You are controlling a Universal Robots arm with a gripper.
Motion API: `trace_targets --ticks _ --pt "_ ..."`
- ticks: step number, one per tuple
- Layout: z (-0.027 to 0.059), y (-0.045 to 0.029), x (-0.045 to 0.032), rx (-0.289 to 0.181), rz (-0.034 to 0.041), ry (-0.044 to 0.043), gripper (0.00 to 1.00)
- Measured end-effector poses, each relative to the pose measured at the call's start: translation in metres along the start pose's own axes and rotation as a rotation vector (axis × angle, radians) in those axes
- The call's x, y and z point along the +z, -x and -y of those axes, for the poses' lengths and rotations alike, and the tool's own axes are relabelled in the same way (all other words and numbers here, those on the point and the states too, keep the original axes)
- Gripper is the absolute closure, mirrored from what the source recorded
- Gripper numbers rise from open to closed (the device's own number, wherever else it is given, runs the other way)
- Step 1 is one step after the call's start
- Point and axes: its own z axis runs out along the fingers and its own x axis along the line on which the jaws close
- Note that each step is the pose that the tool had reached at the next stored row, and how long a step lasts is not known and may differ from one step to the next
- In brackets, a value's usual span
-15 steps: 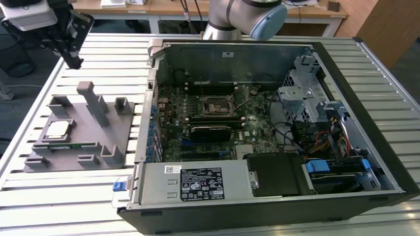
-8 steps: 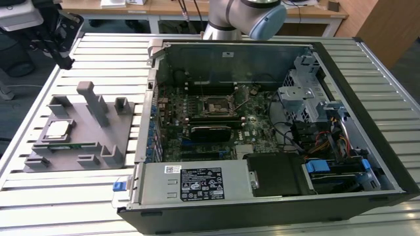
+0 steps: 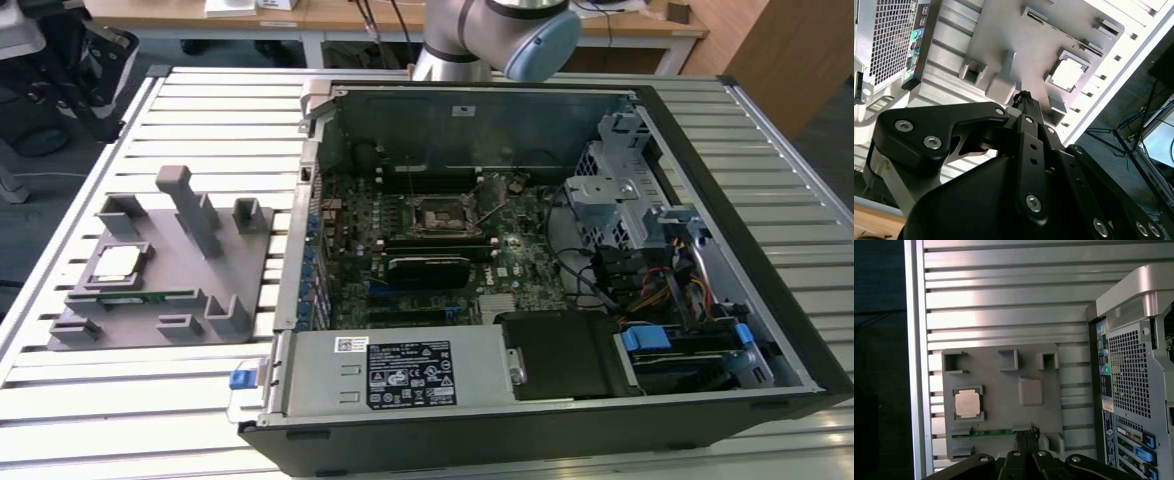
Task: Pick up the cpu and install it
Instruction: 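Reach for the cpu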
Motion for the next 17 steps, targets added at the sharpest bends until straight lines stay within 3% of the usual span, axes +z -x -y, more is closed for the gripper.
trace_targets --ticks 11,17 --pt "0.0018 -0.0220 0.0032 0.000 -0.0045 -0.0003 0.89" --pt "0.0032 -0.0378 0.0078 0.000 -0.0082 -0.0015 0.89"
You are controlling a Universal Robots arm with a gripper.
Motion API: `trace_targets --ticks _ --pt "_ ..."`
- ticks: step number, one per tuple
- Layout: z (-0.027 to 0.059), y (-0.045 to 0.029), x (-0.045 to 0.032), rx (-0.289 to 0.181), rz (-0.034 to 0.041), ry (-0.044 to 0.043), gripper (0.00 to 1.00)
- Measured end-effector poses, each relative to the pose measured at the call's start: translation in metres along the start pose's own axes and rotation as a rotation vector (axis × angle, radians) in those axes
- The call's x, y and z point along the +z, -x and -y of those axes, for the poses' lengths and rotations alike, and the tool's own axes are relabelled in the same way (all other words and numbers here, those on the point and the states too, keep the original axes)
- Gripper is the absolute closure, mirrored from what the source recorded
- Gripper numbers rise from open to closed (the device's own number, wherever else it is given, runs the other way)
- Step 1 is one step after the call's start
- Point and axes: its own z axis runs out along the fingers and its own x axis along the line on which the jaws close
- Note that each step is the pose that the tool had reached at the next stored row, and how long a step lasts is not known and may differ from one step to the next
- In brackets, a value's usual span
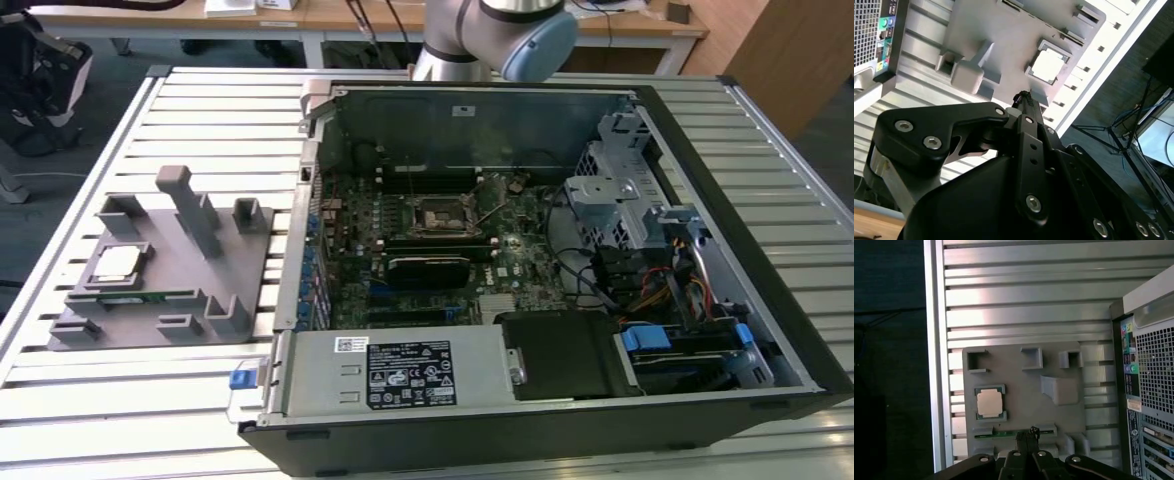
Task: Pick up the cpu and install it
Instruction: 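Reach for the cpu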
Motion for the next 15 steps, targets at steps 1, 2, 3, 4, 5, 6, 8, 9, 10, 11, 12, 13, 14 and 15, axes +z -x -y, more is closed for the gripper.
trace_targets --ticks 1,2,3,4,5,6,8,9,10,11,12,13,14,15 --pt "0.0003 -0.0036 0.0010 0.000 -0.0006 -0.0003 0.89" --pt "0.0006 -0.0067 0.0019 0.000 -0.0016 -0.0006 0.89" --pt "0.0009 -0.0093 0.0031 0.000 -0.0036 -0.0010 0.89" --pt "0.0011 -0.0114 0.0044 0.000 -0.0071 -0.0016 0.89" --pt "0.0016 -0.0125 0.0057 0.000 -0.0103 -0.0020 0.89" --pt "0.0028 -0.0132 0.0066 0.000 -0.0130 -0.0026 0.89" --pt "0.0058 -0.0141 0.0090 0.000 -0.0149 -0.0030 0.89" --pt "0.0067 -0.0149 0.0107 0.001 -0.0154 -0.0028 0.89" --pt "0.0071 -0.0159 0.0124 0.001 -0.0160 -0.0028 0.89" --pt "0.0074 -0.0170 0.0141 0.000 -0.0165 -0.0029 0.89" --pt "0.0077 -0.0184 0.0157 0.000 -0.0169 -0.0030 0.89" --pt "0.0080 -0.0203 0.0173 0.000 -0.0171 -0.0032 0.89" --pt "0.0082 -0.0226 0.0187 -0.001 -0.0171 -0.0031 0.89" --pt "0.0085 -0.0248 0.0198 -0.001 -0.0169 -0.0030 0.89"
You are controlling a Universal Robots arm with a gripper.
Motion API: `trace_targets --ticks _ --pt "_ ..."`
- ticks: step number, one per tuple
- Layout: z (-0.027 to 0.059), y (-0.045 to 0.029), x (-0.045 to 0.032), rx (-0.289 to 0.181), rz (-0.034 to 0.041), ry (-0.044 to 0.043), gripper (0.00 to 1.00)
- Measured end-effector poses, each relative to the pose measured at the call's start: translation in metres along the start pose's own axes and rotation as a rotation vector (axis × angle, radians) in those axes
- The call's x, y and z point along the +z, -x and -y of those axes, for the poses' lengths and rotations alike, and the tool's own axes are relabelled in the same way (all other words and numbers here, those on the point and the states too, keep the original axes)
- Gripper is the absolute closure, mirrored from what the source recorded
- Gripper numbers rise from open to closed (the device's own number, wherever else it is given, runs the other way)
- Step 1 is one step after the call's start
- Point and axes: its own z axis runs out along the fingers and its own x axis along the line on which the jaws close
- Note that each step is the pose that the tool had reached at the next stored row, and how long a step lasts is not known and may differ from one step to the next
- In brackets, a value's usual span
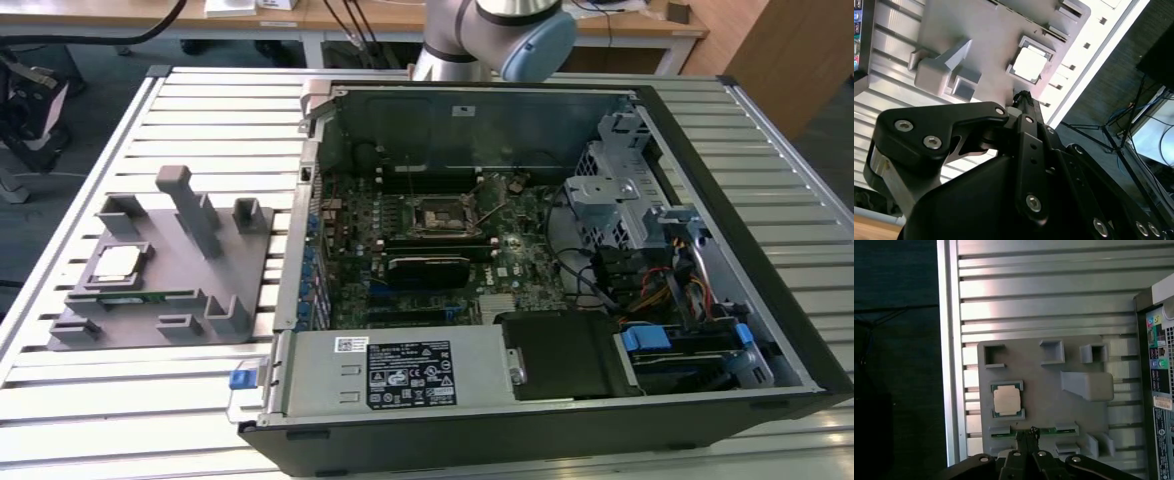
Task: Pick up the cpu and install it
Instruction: 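Reach for the cpu, then pick up the cpu and move it towards the insertion slot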
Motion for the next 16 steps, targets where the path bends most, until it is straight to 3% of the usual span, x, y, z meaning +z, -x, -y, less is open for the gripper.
trace_targets --ticks 5,16 --pt "0.0007 -0.0071 0.0028 0.000 0.0000 0.0000 0.89" --pt "0.0009 -0.0091 0.0067 0.000 -0.0029 -0.0002 0.89"
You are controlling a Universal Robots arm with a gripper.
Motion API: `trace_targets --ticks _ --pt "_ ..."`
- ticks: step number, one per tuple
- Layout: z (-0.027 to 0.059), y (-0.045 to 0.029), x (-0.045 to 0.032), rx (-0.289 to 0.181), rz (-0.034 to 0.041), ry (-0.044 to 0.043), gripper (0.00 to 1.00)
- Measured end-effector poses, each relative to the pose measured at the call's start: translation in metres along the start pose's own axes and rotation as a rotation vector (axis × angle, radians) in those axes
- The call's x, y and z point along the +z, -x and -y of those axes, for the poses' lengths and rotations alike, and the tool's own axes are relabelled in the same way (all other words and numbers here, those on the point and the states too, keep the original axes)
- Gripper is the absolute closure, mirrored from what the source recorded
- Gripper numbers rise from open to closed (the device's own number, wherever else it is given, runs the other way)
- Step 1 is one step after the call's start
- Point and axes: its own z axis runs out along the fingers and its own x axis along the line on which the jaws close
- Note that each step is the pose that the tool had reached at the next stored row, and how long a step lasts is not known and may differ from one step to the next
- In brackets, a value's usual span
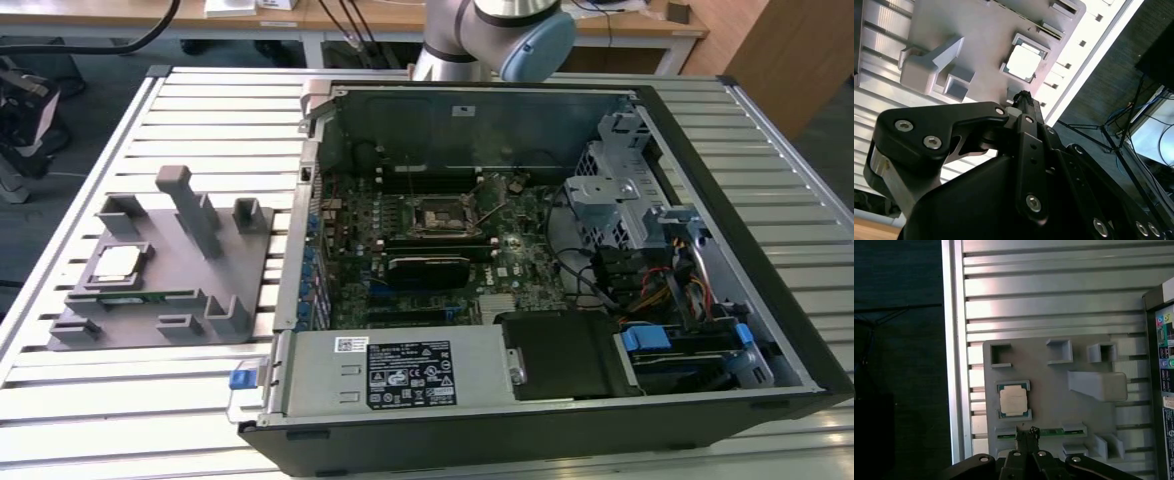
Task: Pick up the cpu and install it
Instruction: 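Pick up the cpu and move it towards the insertion slot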
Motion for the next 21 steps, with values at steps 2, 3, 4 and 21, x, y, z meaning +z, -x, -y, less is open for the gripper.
trace_targets --ticks 2,3,4,21 --pt "0.0001 0.0000 0.0010 0.000 -0.0006 -0.0004 0.89" --pt "0.0001 0.0000 0.0017 0.000 -0.0012 -0.0005 0.89" --pt "0.0001 0.0000 0.0023 0.000 -0.0014 -0.0006 0.89" --pt "0.0036 0.0000 0.0163 0.000 -0.0022 0.0112 0.89"
